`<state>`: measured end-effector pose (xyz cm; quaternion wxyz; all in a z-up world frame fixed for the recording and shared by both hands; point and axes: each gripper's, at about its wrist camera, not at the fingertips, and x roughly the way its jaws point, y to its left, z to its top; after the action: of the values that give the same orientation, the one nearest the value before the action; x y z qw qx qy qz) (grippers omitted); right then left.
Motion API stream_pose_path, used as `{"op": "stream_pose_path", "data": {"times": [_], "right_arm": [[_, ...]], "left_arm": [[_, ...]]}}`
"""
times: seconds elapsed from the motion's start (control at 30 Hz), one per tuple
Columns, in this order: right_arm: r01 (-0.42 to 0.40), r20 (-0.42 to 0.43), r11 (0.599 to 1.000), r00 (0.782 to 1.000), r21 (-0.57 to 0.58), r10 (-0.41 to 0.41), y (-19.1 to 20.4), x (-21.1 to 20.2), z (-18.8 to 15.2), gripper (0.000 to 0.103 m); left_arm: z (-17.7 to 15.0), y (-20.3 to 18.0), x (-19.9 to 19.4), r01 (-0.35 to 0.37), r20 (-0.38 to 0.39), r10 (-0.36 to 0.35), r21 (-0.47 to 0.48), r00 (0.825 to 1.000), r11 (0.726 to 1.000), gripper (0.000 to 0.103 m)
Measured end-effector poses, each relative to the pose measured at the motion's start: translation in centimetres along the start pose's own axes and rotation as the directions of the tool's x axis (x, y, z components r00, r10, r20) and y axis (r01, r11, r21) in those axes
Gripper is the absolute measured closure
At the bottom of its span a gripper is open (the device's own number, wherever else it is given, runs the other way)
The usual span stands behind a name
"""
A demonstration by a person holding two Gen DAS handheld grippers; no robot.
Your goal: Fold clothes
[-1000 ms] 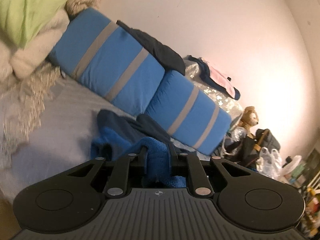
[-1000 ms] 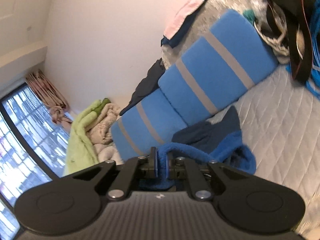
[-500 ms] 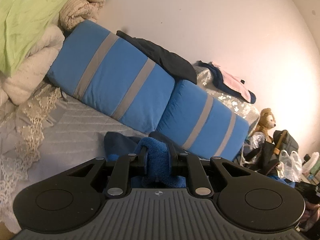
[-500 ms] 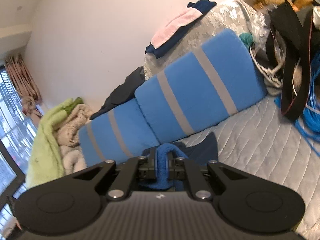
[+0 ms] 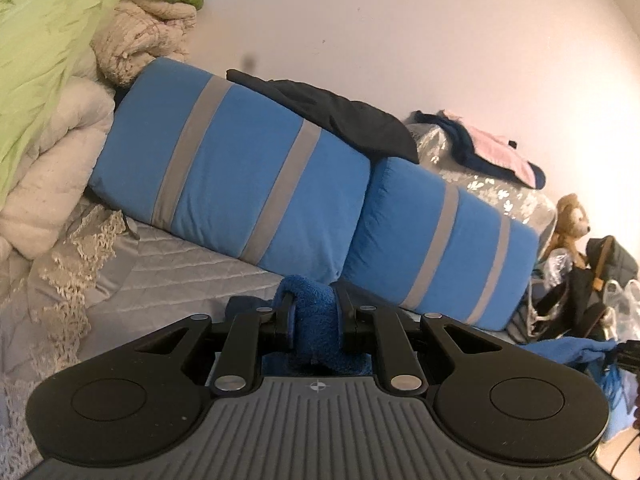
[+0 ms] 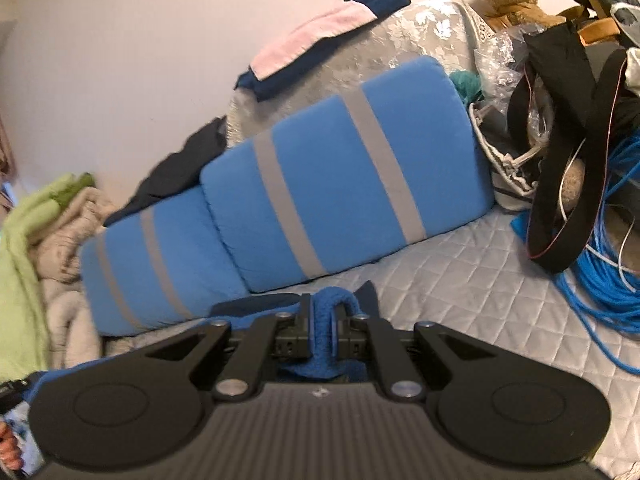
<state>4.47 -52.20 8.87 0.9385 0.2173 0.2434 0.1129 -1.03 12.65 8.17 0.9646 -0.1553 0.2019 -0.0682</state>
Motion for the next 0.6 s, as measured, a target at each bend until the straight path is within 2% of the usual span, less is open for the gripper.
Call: {"op": "stream_pose_path", "data": {"times": [0.33,0.6], "right_arm": [[0.038,-0.017,0.999,0.999,-0.024,-0.038,0.3,3.5,1.1,0.095],[0.048,0.000,0.997,0.999,-0.064,-0.048,0.9,5.7,2.6,0.095]], "left_arm": [[1.3,0.3,3.4,-0.028,-0.033,0.028,0.012,0.999,1.000,0.085],[3.4,0.3,5.4,-0.009,-0.016,0.009,-0.010,1.000,1.000,0.085]]}}
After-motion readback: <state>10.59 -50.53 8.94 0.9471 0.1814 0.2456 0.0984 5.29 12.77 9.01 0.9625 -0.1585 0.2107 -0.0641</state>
